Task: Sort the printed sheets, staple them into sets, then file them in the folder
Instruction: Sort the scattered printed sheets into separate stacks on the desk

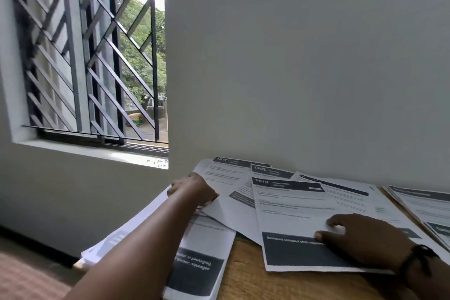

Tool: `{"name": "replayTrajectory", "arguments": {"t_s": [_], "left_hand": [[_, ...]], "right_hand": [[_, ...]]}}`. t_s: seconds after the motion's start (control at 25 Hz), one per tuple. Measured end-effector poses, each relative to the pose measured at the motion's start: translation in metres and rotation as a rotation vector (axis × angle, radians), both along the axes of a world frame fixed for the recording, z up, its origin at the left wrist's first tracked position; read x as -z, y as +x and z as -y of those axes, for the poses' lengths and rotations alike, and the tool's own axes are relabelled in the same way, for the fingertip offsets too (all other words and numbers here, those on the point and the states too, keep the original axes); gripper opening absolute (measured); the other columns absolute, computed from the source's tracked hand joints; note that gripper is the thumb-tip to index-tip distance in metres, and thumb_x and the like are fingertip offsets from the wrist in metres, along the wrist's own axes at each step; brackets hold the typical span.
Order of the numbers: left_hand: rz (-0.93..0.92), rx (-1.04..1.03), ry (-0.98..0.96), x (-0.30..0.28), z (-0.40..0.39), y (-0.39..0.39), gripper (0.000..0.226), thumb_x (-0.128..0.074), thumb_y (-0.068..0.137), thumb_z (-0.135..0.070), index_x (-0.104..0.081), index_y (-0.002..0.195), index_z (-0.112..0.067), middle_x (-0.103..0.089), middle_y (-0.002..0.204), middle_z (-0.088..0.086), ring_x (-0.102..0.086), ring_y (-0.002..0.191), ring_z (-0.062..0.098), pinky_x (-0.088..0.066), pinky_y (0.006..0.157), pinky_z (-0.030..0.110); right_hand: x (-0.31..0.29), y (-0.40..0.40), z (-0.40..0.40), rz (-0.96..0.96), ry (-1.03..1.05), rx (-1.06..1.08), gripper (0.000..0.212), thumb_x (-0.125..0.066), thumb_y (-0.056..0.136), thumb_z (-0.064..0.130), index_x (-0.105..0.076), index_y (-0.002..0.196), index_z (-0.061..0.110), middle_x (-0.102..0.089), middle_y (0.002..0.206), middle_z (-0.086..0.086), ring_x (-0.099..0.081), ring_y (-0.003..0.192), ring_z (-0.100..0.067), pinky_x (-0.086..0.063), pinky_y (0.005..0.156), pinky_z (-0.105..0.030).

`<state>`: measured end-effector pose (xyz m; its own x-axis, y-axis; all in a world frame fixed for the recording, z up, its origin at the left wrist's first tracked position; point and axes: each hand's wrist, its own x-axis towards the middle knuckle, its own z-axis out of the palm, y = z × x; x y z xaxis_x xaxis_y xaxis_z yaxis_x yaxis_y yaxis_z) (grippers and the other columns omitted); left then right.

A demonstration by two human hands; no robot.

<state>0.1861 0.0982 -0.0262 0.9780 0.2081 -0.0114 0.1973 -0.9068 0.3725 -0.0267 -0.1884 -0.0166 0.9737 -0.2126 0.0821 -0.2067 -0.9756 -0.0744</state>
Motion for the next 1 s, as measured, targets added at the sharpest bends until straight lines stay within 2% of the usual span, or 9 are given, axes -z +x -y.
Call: {"name": "replayTrajectory", "arguments": {"t_s": [0.12, 0.28, 0.36, 0.44, 0.52, 0.6, 0.72, 0.88, 1.0], "left_hand": [[-0.033, -0.061, 0.017, -0.026, 0.003, -0.046, 0.079, -0.065, 0.064, -0.056, -0.046, 0.132, -0.021, -0.052, 0.132, 0.009, -0.046, 0.12, 0.031, -0.035, 0.089, 0.04], [-0.065, -0.034, 0.005, -0.027, 0.003, -0.042, 0.069, -0.063, 0.066, -0.054, -0.051, 0.125, -0.021, -0.06, 0.12, 0.006, -0.046, 0.111, 0.028, -0.026, 0.078, 0.037], [-0.046, -0.008, 0.006, -0.029, 0.005, -0.043, 0.054, -0.063, 0.068, -0.044, -0.057, 0.118, -0.024, -0.065, 0.111, 0.004, -0.049, 0.107, 0.028, -0.03, 0.077, 0.037], [0.101, 0.048, -0.018, -0.037, 0.012, -0.05, 0.036, -0.06, 0.08, -0.024, -0.057, 0.116, -0.018, -0.063, 0.115, 0.009, -0.055, 0.111, 0.03, -0.039, 0.086, 0.036], [0.291, 0.157, -0.075, -0.05, 0.024, -0.061, 0.026, -0.051, 0.084, -0.012, -0.057, 0.11, -0.013, -0.063, 0.115, 0.011, -0.059, 0.106, 0.031, -0.045, 0.083, 0.032], [0.442, 0.284, -0.088, -0.064, 0.045, -0.083, 0.024, -0.048, 0.085, -0.01, -0.058, 0.106, -0.013, -0.063, 0.11, 0.009, -0.06, 0.099, 0.029, -0.044, 0.075, 0.031], [0.49, 0.46, 0.018, -0.066, 0.085, -0.119, 0.027, -0.048, 0.089, -0.01, -0.054, 0.115, -0.013, -0.06, 0.109, 0.007, -0.061, 0.101, 0.028, -0.049, 0.079, 0.034], [0.48, 0.585, 0.168, -0.047, 0.114, -0.141, 0.032, -0.051, 0.09, -0.007, -0.047, 0.122, -0.01, -0.056, 0.114, 0.01, -0.06, 0.106, 0.033, -0.045, 0.074, 0.038], [0.473, 0.499, 0.09, -0.057, 0.096, -0.132, 0.032, -0.05, 0.09, -0.011, -0.047, 0.121, -0.013, -0.061, 0.112, 0.011, -0.061, 0.103, 0.032, -0.045, 0.073, 0.037]], "right_hand": [[0.0, -0.001, -0.003, -0.003, 0.04, 0.016, 0.107, -0.009, 0.042, 0.093, -0.044, 0.13, 0.043, -0.048, 0.137, 0.011, -0.049, 0.122, -0.011, -0.039, 0.098, -0.028], [0.002, -0.002, -0.004, 0.018, 0.047, 0.021, 0.077, -0.025, 0.069, 0.089, -0.045, 0.128, 0.044, -0.048, 0.136, 0.009, -0.049, 0.121, -0.014, -0.038, 0.095, -0.029], [0.001, -0.002, -0.004, -0.005, 0.044, 0.036, 0.098, -0.012, 0.048, 0.095, -0.045, 0.126, 0.046, -0.048, 0.135, 0.009, -0.049, 0.121, -0.015, -0.038, 0.093, -0.03], [0.001, -0.001, -0.002, -0.01, 0.032, 0.036, 0.108, -0.006, 0.037, 0.095, -0.045, 0.125, 0.047, -0.049, 0.134, 0.01, -0.049, 0.121, -0.015, -0.038, 0.09, -0.03], [0.001, -0.001, -0.002, 0.01, 0.048, 0.029, 0.087, -0.018, 0.06, 0.094, -0.045, 0.127, 0.045, -0.048, 0.136, 0.009, -0.049, 0.121, -0.015, -0.038, 0.093, -0.03], [0.001, -0.001, -0.002, 0.017, 0.062, 0.014, 0.089, -0.019, 0.059, 0.094, -0.044, 0.129, 0.044, -0.048, 0.136, 0.008, -0.05, 0.121, -0.015, -0.04, 0.096, -0.03], [0.001, 0.002, 0.0, -0.003, 0.046, 0.008, 0.118, -0.005, 0.03, 0.094, -0.044, 0.129, 0.043, -0.051, 0.131, 0.006, -0.053, 0.115, -0.014, -0.043, 0.093, -0.028], [0.004, 0.004, 0.0, 0.007, 0.026, 0.008, 0.087, -0.024, 0.065, 0.091, -0.042, 0.134, 0.041, -0.05, 0.133, 0.003, -0.052, 0.117, -0.015, -0.042, 0.094, -0.028], [0.003, 0.002, 0.0, -0.013, 0.013, 0.016, 0.102, -0.012, 0.048, 0.095, -0.044, 0.129, 0.043, -0.051, 0.132, 0.005, -0.053, 0.115, -0.015, -0.043, 0.093, -0.029]]}}
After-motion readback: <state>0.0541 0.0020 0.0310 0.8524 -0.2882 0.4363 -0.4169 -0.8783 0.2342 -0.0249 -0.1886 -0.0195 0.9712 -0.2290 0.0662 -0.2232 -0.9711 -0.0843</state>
